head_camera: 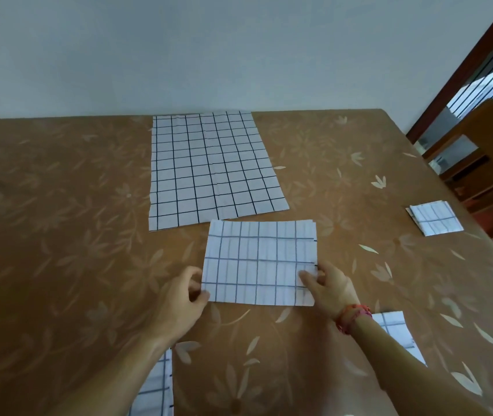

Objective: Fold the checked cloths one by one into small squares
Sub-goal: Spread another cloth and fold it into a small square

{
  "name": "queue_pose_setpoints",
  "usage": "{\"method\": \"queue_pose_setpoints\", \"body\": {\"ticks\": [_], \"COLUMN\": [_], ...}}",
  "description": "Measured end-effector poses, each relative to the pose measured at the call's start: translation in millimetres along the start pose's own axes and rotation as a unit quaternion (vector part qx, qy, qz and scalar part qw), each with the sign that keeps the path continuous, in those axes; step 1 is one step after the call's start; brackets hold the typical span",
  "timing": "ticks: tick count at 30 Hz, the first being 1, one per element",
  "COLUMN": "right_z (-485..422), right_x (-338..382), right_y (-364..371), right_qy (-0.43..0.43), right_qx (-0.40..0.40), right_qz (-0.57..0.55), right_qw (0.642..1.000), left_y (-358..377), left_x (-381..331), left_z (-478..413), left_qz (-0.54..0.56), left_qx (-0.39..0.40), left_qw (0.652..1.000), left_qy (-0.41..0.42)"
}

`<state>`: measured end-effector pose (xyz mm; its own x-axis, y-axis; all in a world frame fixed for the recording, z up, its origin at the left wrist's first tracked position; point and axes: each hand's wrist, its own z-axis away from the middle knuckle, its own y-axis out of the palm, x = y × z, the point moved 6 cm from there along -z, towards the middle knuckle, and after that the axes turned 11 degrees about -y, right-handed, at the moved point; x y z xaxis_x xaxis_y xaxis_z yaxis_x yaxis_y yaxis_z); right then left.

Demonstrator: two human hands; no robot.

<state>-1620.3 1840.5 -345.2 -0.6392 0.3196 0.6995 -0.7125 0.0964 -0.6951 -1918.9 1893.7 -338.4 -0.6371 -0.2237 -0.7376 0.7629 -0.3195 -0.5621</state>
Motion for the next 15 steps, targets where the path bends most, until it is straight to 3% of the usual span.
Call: {"method": "queue_pose_setpoints", "body": {"ticks": [6,10,13,15], "right_z": [-7.9,-6.2,-3.5,3.7], "right_x": [1.5,6.3,10.1,22.3], "right_y": [2.8,5.3,10.3,16.8], "right_qy": [-0.003,-0.007,-0.016,-0.081], "right_qx": [-0.019,-0.024,-0.033,-0.059], "right_qz": [0.012,0.032,0.113,0.170], "right_qw": [1.000,0.999,0.993,0.980], "left_y": [4.3,5.6,9.0,19.5], "left_x": [10.8,7.6,-0.3,-6.0], "left_z": [-18.4,-17.6,-10.2,3.2], "left_qz": [-0.073,-0.154,-0.214,-0.249], "left_qx": [-0.045,-0.076,-0.100,-0.082], "left_qw": [0.996,0.983,0.960,0.941], "left_qy": [0.009,0.070,0.151,0.212]}}
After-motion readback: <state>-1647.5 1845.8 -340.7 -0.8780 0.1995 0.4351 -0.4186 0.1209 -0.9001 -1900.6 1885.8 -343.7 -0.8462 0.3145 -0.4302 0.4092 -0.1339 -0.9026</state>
